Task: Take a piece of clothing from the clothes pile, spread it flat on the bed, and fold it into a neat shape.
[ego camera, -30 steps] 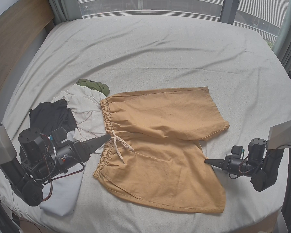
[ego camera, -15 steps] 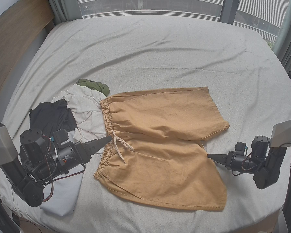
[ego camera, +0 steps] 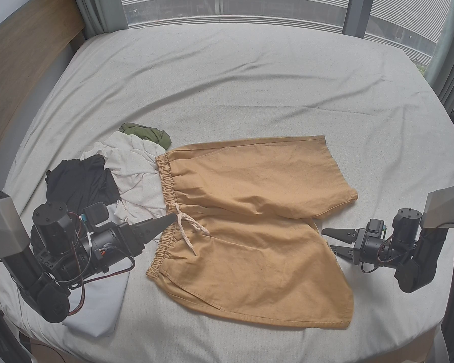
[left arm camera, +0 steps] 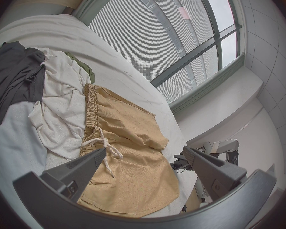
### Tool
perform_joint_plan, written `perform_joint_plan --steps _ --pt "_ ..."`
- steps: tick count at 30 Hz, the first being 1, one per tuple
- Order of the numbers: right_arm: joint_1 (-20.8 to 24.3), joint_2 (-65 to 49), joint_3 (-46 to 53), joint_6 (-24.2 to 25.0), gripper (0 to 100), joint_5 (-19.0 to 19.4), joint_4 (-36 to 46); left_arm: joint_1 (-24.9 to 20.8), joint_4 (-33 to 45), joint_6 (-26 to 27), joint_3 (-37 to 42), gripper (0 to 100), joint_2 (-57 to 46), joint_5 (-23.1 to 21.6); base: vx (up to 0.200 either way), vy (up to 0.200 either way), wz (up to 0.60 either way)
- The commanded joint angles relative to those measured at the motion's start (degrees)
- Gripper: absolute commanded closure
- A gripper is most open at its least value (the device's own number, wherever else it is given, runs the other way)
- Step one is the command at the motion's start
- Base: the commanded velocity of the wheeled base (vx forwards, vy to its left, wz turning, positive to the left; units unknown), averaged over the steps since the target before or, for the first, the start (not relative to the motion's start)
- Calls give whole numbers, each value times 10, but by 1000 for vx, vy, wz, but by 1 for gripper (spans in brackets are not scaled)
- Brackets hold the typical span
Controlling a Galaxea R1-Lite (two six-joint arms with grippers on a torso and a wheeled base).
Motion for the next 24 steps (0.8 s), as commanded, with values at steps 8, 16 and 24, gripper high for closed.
perform_joint_plan --steps 8,16,24 --pt "0 3 -7 11 100 4 0 -1 -1 -1 0 0 2 0 0 0 0" --pt "-5 -1 -7 15 100 4 -1 -1 -1 0 0 0 6 0 0 0 0" --pt "-27 -11 -13 13 100 4 -1 -1 -1 -1 0 0 6 0 0 0 0"
